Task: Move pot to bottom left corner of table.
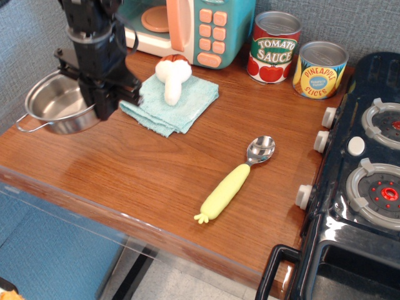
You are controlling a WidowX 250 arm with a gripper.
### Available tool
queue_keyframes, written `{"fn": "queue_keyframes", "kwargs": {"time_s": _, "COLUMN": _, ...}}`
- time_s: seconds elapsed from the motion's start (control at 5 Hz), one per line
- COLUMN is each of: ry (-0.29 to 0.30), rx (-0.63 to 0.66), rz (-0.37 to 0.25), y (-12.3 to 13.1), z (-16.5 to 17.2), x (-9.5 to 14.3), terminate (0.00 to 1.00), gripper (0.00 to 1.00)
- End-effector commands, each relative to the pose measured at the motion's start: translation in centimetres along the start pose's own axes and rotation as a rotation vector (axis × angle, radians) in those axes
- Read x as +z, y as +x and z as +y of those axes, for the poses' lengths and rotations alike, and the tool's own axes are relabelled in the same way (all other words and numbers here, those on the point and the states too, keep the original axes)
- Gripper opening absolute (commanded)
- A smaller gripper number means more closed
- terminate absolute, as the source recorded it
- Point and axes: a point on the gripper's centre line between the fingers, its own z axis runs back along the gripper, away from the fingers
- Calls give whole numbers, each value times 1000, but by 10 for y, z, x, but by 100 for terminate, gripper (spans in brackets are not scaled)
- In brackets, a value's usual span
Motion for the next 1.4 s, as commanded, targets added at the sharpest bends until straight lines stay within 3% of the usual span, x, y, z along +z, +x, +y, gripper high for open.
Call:
{"fn": "queue_keyframes", "kwargs": {"time_s": 0.0, "ry": 51, "rx": -37, "rz": 9, "y": 1, "z": 8, "x": -26, "terminate": 0, "gripper": 0}}
{"fn": "queue_keyframes", "kwargs": {"time_s": 0.2, "ry": 51, "rx": -25, "rz": 21, "y": -5, "z": 16, "x": -36, "terminate": 0, "gripper": 0}}
{"fn": "queue_keyframes", "kwargs": {"time_s": 0.8, "ry": 30, "rx": 43, "rz": 29, "y": -24, "z": 38, "x": -37, "terminate": 0, "gripper": 0}}
{"fn": "queue_keyframes", "kwargs": {"time_s": 1.0, "ry": 13, "rx": 25, "rz": 31, "y": -19, "z": 32, "x": -31, "terminate": 0, "gripper": 100}}
{"fn": "queue_keyframes", "kwargs": {"time_s": 1.2, "ry": -17, "rx": 26, "rz": 21, "y": -16, "z": 32, "x": -17, "terminate": 0, "gripper": 100}}
